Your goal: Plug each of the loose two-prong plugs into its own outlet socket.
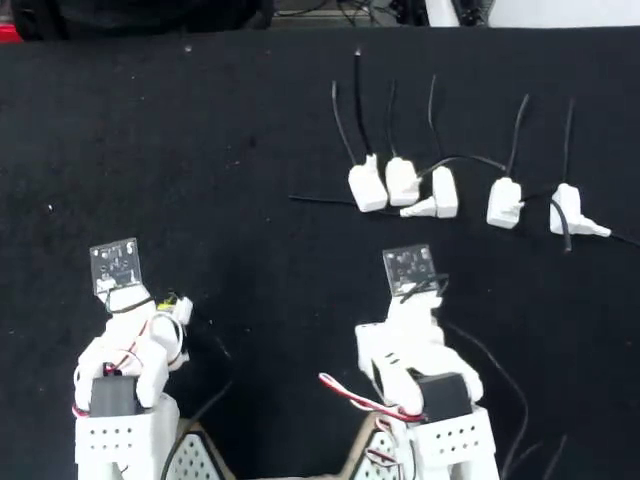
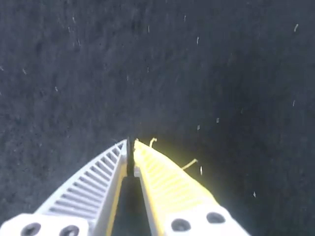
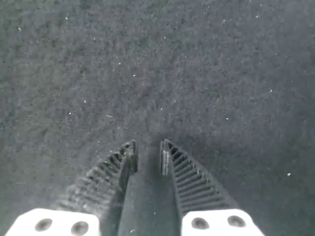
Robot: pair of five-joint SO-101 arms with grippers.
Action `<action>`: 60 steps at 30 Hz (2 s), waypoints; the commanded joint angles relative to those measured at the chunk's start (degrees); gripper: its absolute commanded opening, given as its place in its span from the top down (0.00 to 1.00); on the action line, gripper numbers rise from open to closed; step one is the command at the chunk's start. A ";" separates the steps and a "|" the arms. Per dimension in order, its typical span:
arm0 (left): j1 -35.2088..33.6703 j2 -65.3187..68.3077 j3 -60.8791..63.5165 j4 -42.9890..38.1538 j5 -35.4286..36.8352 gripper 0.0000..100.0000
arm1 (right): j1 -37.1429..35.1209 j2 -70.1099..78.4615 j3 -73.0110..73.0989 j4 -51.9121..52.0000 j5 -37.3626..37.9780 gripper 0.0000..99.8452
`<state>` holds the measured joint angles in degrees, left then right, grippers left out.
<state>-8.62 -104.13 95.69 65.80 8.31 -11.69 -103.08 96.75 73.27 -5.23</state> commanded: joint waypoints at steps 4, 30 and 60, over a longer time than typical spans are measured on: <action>0.13 -0.09 1.63 5.80 2.02 0.97 | -0.70 -3.47 -0.13 0.35 -0.62 0.92; 6.46 -0.18 1.63 6.95 2.11 0.97 | 9.32 -5.49 -0.22 1.49 -0.62 0.92; 6.37 -0.18 1.63 6.95 2.11 0.97 | 9.32 -5.49 -0.22 1.49 -0.62 0.92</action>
<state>-2.90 -104.48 96.04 72.31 9.89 -3.08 -103.08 96.75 74.33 -5.41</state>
